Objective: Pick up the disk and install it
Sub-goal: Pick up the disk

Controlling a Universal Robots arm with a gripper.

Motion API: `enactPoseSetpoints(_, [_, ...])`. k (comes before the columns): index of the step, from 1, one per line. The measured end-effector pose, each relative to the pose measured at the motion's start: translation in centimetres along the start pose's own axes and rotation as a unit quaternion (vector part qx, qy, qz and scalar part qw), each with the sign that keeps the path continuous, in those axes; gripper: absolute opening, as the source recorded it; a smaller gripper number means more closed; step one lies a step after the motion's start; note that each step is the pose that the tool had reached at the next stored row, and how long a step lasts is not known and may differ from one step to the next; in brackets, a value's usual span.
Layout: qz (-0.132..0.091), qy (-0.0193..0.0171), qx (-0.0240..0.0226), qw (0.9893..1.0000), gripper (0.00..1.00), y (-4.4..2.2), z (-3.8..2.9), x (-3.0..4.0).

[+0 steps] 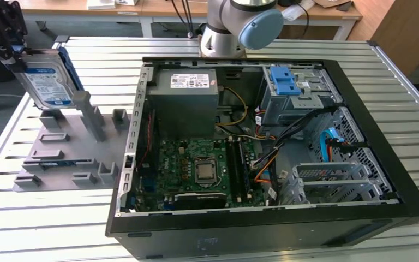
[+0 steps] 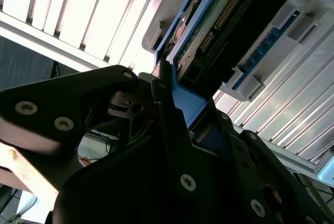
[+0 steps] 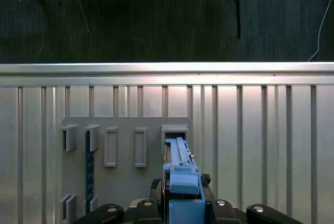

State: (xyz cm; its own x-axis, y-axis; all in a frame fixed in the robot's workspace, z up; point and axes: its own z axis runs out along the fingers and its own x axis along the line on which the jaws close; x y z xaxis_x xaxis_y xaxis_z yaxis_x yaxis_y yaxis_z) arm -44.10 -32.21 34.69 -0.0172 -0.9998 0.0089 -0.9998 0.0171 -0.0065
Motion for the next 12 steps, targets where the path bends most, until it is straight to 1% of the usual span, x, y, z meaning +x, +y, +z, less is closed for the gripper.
enactPoseSetpoints(12, [0.0, 0.0, 0.0, 1.0, 0.36, 0.0, -0.47, 0.0])
